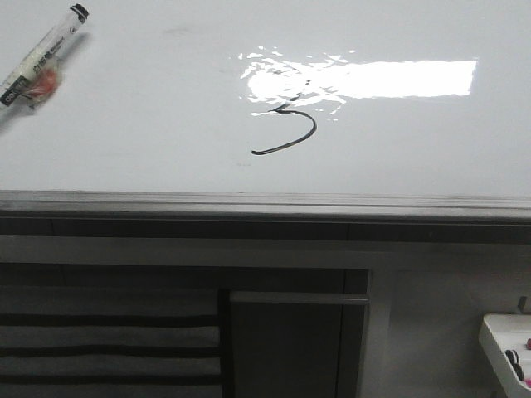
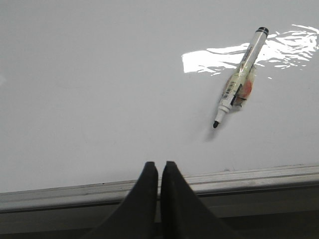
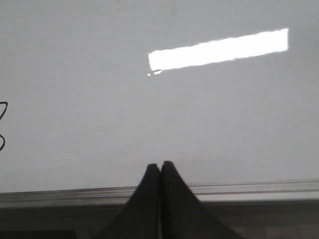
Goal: Write number 3 on whiteboard
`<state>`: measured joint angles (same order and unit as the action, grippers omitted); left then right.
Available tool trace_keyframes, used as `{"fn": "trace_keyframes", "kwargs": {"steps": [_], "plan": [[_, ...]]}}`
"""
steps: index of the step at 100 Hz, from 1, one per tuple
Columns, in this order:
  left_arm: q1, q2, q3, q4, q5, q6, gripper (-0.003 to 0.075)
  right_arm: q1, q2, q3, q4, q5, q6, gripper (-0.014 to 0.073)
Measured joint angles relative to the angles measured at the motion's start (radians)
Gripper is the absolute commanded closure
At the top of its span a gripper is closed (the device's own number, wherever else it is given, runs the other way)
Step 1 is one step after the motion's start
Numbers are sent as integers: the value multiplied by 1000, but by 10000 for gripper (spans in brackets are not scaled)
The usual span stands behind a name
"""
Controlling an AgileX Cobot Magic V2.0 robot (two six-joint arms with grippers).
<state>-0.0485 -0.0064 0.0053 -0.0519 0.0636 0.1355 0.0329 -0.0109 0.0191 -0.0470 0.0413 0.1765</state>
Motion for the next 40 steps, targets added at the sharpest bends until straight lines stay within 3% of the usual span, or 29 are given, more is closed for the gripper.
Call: {"fn": "trace_keyframes", "kwargs": {"steps": [40], "plan": [[0,0,0,0,0,0,739,0,0,0,-2,-2,4,672]]}}
